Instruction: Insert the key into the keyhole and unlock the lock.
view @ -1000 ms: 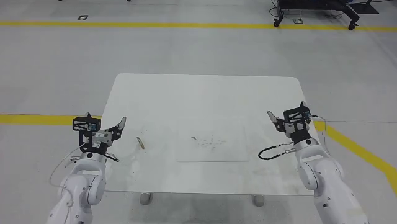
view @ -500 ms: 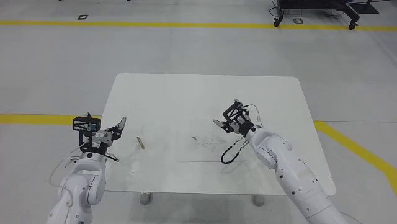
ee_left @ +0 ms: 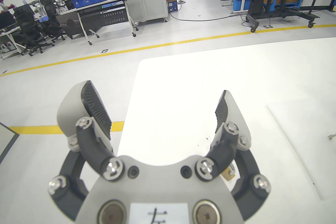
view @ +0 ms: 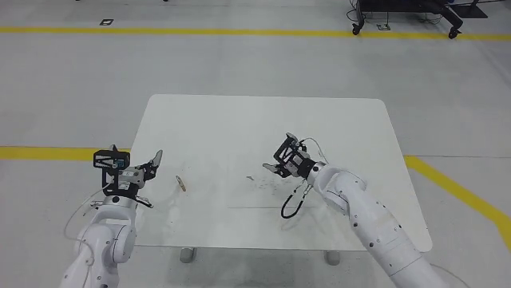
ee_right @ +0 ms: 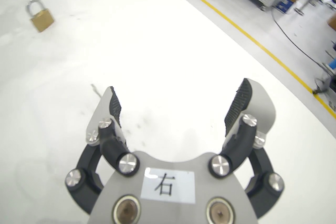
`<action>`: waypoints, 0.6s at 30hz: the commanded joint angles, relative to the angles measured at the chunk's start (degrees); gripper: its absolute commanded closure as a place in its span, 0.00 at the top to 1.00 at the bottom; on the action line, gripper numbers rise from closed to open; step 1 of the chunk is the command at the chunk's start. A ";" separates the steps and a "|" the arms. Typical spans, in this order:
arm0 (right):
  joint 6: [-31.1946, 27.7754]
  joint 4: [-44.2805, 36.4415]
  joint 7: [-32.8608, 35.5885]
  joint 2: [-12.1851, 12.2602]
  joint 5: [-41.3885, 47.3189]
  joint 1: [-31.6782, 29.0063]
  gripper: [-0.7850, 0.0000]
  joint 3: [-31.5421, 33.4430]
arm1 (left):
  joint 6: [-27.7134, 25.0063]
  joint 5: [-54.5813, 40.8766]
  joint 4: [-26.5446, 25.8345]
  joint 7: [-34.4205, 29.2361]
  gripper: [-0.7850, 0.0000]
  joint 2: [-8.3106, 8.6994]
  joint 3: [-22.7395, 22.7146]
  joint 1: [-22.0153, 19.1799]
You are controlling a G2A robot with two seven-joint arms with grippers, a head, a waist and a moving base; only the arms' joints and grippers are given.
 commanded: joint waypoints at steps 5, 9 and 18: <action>-16.90 15.73 -6.79 -2.41 1.03 11.39 1.00 -8.10 | 0.00 0.00 0.00 0.00 1.00 0.00 0.00 0.00; -14.87 22.18 -4.20 -4.41 1.20 15.53 0.39 -11.96 | 0.00 0.00 0.00 0.00 1.00 0.00 0.00 0.00; -19.06 30.64 -3.79 -7.53 1.89 20.74 0.42 -17.63 | 0.00 0.00 0.00 0.00 1.00 0.00 0.00 0.00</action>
